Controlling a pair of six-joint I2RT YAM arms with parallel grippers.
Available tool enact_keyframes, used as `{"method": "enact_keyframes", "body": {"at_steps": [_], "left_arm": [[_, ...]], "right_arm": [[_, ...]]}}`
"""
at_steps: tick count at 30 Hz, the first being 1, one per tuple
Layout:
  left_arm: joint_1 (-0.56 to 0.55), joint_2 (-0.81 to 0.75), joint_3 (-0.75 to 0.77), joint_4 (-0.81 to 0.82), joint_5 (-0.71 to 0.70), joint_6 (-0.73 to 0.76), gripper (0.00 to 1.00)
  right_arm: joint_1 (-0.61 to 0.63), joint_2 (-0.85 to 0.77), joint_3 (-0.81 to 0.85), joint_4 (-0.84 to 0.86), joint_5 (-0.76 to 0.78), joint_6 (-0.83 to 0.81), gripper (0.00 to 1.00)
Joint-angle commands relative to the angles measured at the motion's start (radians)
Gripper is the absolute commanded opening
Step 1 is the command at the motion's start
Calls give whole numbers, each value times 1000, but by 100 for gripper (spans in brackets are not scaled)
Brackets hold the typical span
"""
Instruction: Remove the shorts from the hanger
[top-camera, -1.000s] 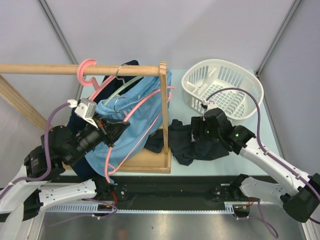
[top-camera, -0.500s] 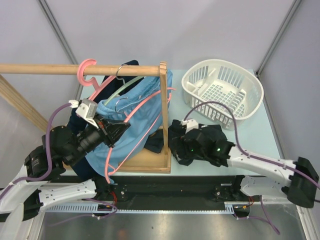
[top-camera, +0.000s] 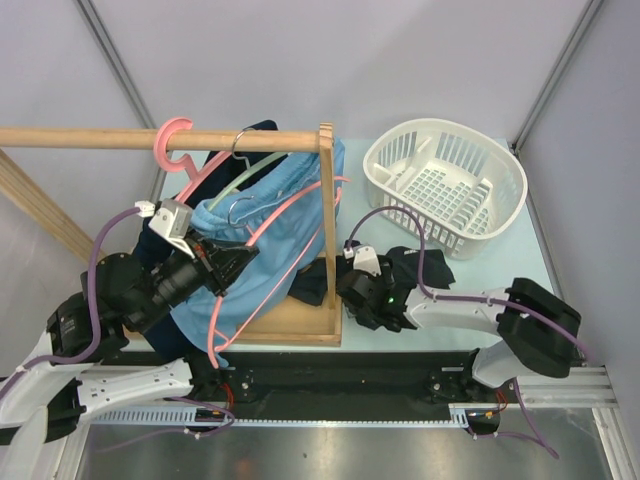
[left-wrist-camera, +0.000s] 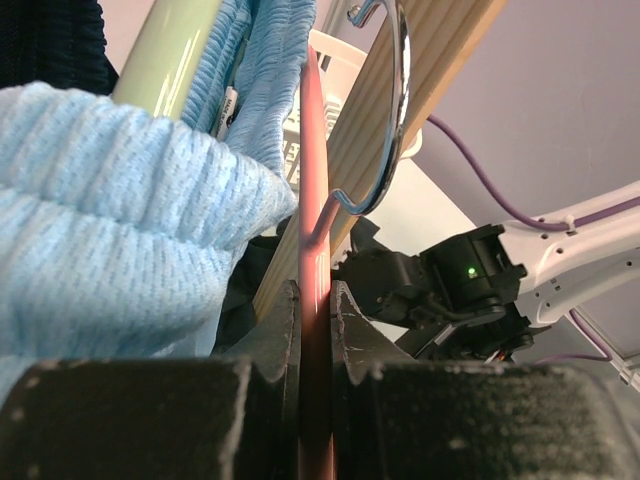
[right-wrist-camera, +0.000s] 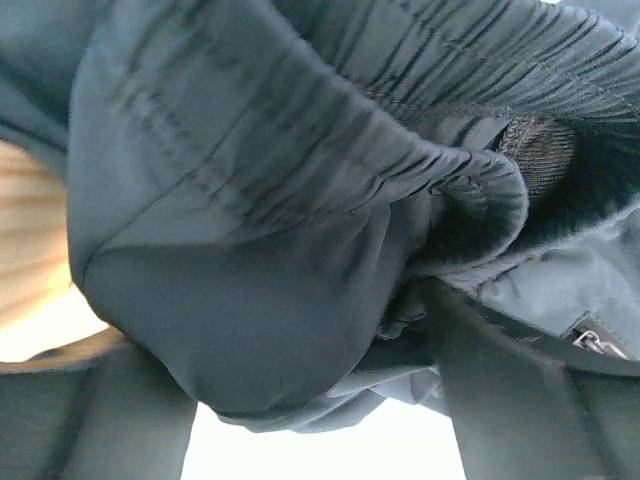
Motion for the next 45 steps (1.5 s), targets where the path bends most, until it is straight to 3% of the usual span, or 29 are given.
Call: {"method": "enact_keyframes", "body": {"at_steps": [1,5,6,9,11,17,22,24,32,38,42,45], "left_arm": [[-4,-9,2,29,34,-29,0],[-6,-9,1,29,37,-32,0],[-6,-9,1,31,37,-34,0],[-6,-9,2,29,38,-34,0],[-6,-10,1,29,38,-35,0],[-4,-12,-15,36,43,-41,0],[-6,-12,-18,40,46,-46,0],[-6,-10,-16,39,49,-49,1],[-6,-10,-5,28,49,-54,0],[-6,-13,10,8,44,-55,0],[-6,-26,16,-6,40,-55,0],[-6,-36,13,-6,41,-58,1]], "right_arm": [[16,67,-1,94,84,50,75],[39,95,-1,94,139,75,47],[45,86,-1,83,167,80,34],[70,29,-1,45,236,106,10],[78,-15,-1,19,289,112,1],[58,-287,0,11,343,-20,0],[-88,-547,71,81,221,-156,0],[-151,-577,124,85,189,-204,0],[-487,-491,492,81,-6,-302,0],[-716,-410,660,95,-124,-301,0],[-871,-310,789,16,-229,-259,0],[-912,-235,864,-40,-238,-275,0]]}}
